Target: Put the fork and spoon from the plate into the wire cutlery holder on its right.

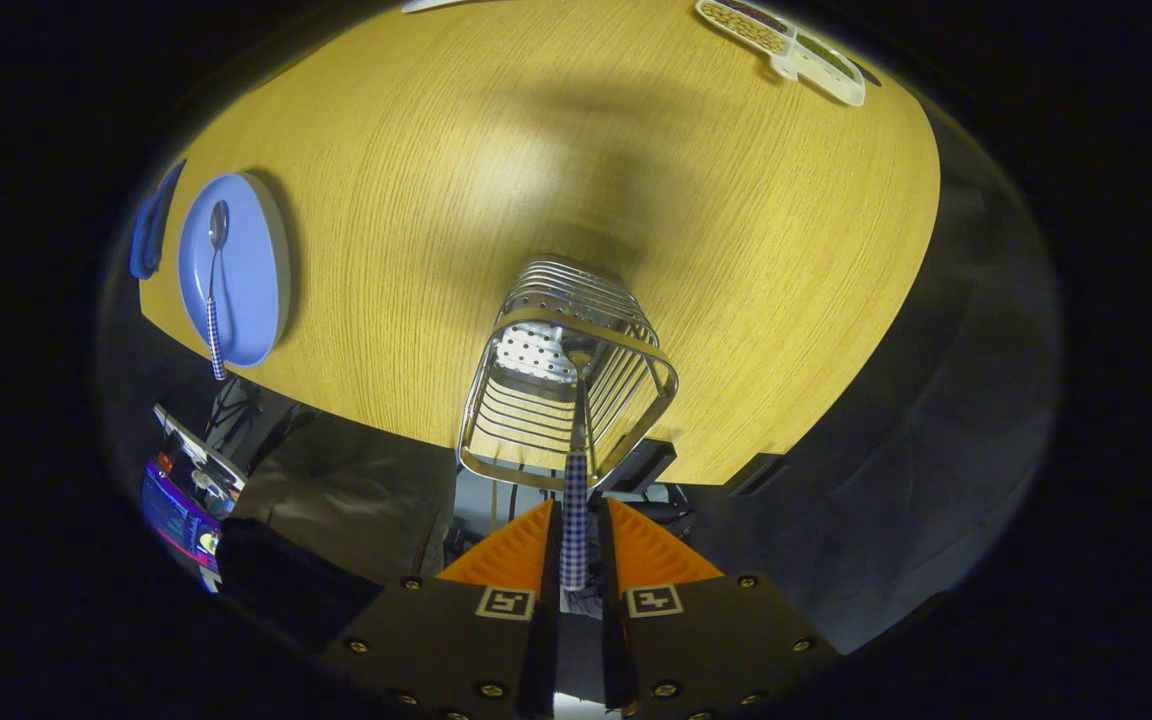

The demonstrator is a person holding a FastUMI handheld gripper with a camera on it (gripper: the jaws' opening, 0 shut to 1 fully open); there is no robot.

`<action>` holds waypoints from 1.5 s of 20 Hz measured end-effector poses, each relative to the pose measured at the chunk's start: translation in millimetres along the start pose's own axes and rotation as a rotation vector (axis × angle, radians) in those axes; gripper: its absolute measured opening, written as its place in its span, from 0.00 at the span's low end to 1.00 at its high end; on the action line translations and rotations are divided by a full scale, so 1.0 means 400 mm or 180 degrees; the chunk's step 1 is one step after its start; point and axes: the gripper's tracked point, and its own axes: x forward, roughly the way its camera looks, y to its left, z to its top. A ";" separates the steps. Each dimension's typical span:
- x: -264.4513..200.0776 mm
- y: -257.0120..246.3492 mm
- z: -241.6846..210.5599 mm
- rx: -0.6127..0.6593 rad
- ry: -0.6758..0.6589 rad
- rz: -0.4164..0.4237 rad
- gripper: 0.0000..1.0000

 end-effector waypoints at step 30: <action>-0.030 0.475 -0.035 -0.0322 -0.0993 0.0230 0.19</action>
